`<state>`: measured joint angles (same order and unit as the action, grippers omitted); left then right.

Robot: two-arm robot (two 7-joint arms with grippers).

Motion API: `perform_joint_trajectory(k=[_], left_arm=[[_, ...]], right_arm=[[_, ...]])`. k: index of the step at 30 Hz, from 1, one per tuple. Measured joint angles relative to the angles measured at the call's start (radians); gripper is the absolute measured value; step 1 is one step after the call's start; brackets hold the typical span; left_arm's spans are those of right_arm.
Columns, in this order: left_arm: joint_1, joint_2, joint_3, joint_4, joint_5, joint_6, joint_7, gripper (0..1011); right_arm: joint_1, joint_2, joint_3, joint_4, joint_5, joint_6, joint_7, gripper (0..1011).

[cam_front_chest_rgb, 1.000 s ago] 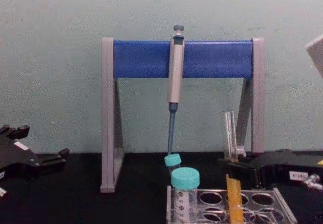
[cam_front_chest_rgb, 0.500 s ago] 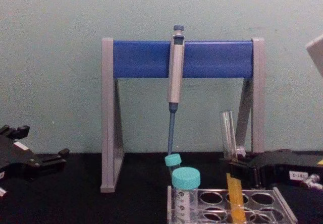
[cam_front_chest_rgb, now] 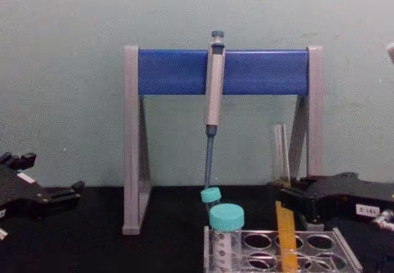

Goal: Pick up the test tube from the test tube rack, shake it, then place it back into the test tube rack.

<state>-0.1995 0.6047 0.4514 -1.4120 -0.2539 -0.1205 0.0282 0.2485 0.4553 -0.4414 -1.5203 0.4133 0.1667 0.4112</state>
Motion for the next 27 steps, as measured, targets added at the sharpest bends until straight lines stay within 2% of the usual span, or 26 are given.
perform_joint_trajectory(k=[9, 16, 22, 27], left_arm=[[0.0, 0.0, 0.0, 0.0, 0.0, 0.0, 0.0, 1001], [0.0, 0.0, 0.0, 0.0, 0.0, 0.0, 0.0, 1001], [0.0, 0.0, 0.0, 0.0, 0.0, 0.0, 0.0, 1001], [0.0, 0.0, 0.0, 0.0, 0.0, 0.0, 0.0, 1001]], right_arm=[[-0.041, -0.004, 0.028, -0.021, -0.006, -0.044, -0.008, 229], [-0.071, -0.007, 0.062, -0.058, 0.024, -0.077, 0.001, 229], [-0.076, 0.004, 0.08, -0.103, 0.044, -0.073, 0.008, 229], [-0.07, 0.027, 0.097, -0.16, 0.059, -0.063, 0.013, 229]])
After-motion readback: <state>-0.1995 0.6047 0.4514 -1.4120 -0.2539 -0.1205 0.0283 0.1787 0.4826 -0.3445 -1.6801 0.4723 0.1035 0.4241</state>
